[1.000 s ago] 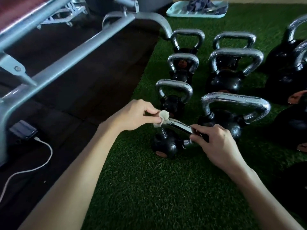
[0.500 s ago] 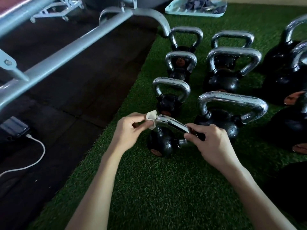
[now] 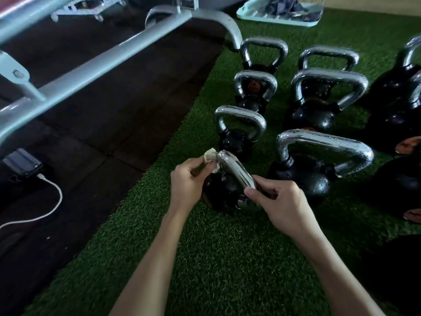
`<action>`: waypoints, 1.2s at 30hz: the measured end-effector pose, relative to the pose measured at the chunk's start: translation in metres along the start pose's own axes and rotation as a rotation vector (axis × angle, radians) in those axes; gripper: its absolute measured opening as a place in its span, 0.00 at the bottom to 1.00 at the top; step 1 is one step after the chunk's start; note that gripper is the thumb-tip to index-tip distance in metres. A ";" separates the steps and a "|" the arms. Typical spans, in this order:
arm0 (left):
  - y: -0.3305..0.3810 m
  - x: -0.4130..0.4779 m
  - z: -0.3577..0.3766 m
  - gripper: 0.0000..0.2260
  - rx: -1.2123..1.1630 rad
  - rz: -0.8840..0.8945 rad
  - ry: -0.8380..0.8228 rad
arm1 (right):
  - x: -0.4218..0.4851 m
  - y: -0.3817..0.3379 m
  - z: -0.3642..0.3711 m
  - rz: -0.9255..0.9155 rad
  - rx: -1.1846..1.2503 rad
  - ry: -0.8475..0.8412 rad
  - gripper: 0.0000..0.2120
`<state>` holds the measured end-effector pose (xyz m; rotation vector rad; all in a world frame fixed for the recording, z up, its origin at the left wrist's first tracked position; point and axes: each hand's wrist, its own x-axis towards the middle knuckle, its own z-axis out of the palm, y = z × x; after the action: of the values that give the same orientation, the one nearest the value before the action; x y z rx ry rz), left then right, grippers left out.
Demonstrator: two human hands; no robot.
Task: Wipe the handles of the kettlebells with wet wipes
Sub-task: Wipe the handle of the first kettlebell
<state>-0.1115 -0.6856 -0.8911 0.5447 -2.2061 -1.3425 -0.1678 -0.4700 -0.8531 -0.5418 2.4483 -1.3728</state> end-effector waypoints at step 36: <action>0.022 -0.038 0.004 0.13 -0.104 0.005 0.022 | 0.041 -0.021 0.002 0.230 0.354 -0.298 0.11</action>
<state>-0.0855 -0.6515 -0.8803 0.5128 -2.1052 -1.4325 -0.1995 -0.5002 -0.8388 -0.3377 1.9111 -1.4623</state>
